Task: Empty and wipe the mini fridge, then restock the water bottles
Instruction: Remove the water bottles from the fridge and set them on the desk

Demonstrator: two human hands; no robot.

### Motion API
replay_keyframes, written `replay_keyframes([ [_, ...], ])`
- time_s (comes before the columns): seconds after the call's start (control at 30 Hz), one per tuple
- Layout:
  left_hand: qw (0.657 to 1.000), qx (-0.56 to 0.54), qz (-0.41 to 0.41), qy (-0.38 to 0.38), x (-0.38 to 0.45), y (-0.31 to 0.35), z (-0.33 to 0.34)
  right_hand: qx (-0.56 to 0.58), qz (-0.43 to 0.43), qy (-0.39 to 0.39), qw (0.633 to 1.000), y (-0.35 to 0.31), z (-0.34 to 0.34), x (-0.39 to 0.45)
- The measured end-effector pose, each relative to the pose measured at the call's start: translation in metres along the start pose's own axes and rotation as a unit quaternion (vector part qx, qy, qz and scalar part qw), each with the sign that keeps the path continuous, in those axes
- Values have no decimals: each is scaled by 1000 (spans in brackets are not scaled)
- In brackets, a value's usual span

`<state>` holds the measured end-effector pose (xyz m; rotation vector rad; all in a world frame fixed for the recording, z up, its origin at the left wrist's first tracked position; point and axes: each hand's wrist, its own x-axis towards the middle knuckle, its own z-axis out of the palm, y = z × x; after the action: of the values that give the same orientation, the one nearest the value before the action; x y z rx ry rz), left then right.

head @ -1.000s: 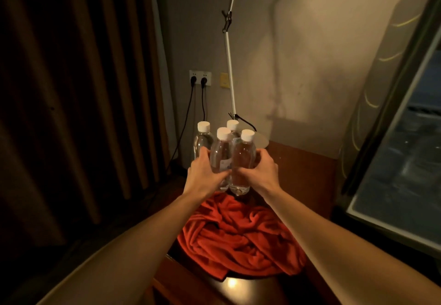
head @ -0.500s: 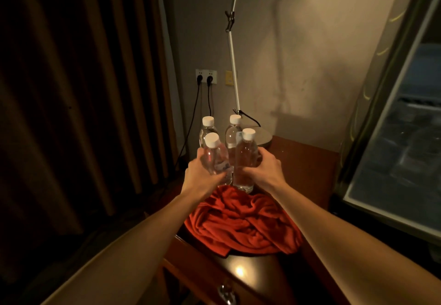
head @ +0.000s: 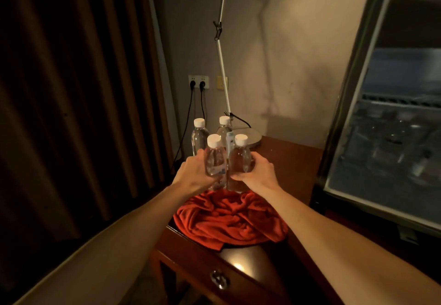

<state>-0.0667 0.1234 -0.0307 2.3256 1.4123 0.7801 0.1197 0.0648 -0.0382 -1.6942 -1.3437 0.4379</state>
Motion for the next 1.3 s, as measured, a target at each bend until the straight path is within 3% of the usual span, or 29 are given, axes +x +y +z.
replay_keyframes([
  [0.27,998,-30,-35,33,31,2,15,14,-4,37,999,9,10,26],
  [0.6,994,-54,-28,87,49,-1,17,11,-5,24,1000,15,22,52],
  [0.8,993,-75,-58,75,44,-6,30,19,-23,32,999,18,23,54],
  [1.3,995,38,-96,5,36,4,20,25,11,23,999,27,5,37],
])
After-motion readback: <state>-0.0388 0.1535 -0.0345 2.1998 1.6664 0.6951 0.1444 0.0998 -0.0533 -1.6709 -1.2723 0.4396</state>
